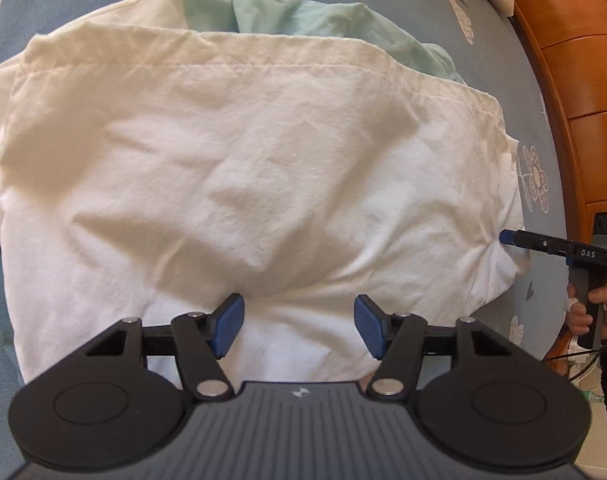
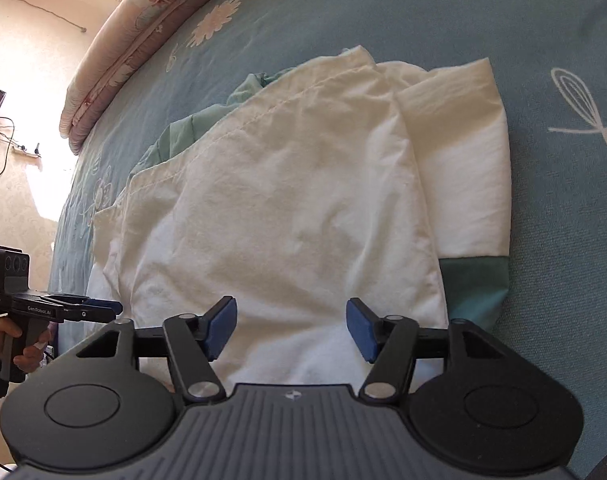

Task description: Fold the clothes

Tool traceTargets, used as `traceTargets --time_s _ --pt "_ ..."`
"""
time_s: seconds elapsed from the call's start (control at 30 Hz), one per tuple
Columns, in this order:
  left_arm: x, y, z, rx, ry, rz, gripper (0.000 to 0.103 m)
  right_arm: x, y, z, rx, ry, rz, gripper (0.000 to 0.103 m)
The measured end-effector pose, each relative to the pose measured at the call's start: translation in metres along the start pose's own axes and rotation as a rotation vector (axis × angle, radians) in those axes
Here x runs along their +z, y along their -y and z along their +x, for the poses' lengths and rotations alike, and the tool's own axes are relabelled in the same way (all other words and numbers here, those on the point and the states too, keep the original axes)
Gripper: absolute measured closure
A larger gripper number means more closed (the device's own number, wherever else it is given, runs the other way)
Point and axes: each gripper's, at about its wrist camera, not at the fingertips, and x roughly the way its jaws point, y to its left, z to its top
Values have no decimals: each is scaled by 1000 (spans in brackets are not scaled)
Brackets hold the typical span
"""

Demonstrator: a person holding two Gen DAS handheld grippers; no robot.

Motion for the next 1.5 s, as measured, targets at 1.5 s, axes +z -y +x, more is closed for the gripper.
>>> traceTargets --time_s 1.5 --pt "67 49 60 247 301 343 21 53 -91 134 -393 176 -493 0"
